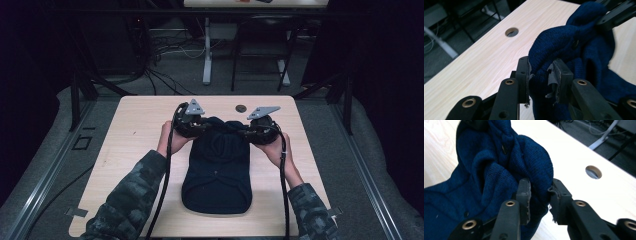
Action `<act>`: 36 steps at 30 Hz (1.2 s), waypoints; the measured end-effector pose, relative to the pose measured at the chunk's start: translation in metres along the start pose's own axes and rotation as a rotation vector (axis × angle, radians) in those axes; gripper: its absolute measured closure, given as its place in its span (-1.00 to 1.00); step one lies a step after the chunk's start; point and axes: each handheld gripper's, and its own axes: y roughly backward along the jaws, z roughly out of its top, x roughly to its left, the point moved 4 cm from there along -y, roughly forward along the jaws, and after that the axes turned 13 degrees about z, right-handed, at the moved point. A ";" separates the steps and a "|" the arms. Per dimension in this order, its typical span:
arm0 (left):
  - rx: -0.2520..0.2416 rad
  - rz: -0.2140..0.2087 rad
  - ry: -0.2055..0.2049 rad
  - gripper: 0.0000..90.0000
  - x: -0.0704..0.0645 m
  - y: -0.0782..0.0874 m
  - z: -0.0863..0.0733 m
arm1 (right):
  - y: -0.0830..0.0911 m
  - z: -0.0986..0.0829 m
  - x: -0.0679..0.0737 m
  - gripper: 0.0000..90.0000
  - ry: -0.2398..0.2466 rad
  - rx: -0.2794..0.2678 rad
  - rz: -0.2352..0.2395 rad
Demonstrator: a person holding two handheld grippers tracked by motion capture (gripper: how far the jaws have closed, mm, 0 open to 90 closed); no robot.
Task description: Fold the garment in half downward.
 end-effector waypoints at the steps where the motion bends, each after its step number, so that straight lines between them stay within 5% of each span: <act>1: -0.003 -0.001 -0.008 0.56 -0.001 0.001 0.000 | 0.000 0.000 0.000 0.54 0.000 0.000 0.000; 13: 0.007 -0.025 -0.041 0.53 -0.006 0.007 -0.008 | 0.003 -0.008 0.006 0.69 0.048 -0.016 -0.001; 24: 0.037 -0.043 -0.034 0.43 -0.008 0.005 -0.017 | 0.000 -0.010 0.010 0.69 0.091 -0.043 -0.020; 30: 0.071 -0.052 -0.061 0.39 -0.012 0.001 -0.022 | -0.002 -0.014 0.009 0.68 0.102 -0.034 -0.020; 36: 0.051 -0.047 -0.083 0.47 -0.015 0.001 -0.026 | -0.002 -0.016 0.011 0.58 0.095 -0.023 0.007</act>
